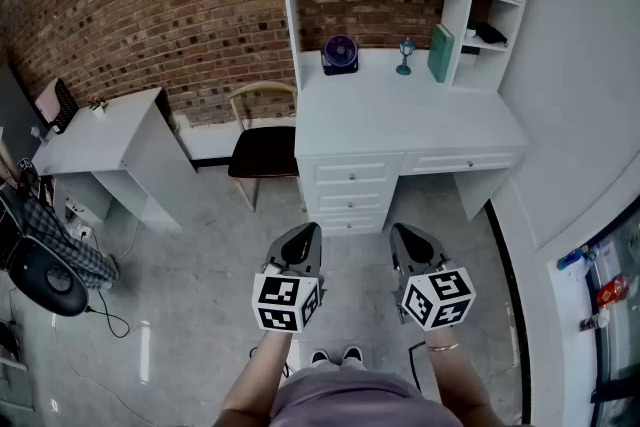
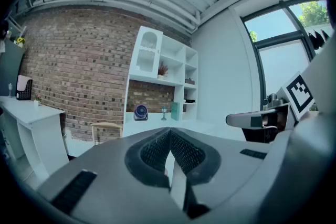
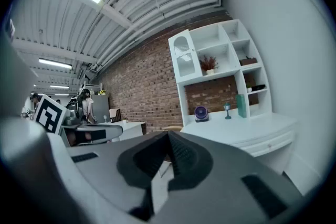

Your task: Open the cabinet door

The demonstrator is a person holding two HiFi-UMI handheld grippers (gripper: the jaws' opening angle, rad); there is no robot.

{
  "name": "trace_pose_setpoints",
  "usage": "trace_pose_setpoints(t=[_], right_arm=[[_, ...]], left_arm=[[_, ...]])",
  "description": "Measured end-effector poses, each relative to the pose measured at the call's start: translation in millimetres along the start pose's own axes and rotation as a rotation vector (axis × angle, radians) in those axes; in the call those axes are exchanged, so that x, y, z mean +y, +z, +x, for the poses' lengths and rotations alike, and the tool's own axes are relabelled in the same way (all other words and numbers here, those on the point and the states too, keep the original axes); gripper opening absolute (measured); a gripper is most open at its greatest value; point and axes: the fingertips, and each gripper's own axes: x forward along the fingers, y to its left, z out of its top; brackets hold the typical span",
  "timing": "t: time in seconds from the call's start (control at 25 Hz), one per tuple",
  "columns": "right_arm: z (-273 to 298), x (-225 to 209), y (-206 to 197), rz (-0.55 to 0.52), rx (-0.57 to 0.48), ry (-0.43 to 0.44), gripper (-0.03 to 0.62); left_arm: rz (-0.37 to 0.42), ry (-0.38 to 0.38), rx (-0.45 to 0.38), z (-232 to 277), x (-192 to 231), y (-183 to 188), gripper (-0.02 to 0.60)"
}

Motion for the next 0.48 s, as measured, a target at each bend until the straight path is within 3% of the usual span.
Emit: trace_pose_setpoints(t=[0.48], right_arm=[[-6.6,-10.4,-18.3,0.032,0.035,-0.013,0.003]], left_arm=[[-0.009,-0.006,0.016,1.7,-7.8,-13.3,0.000]])
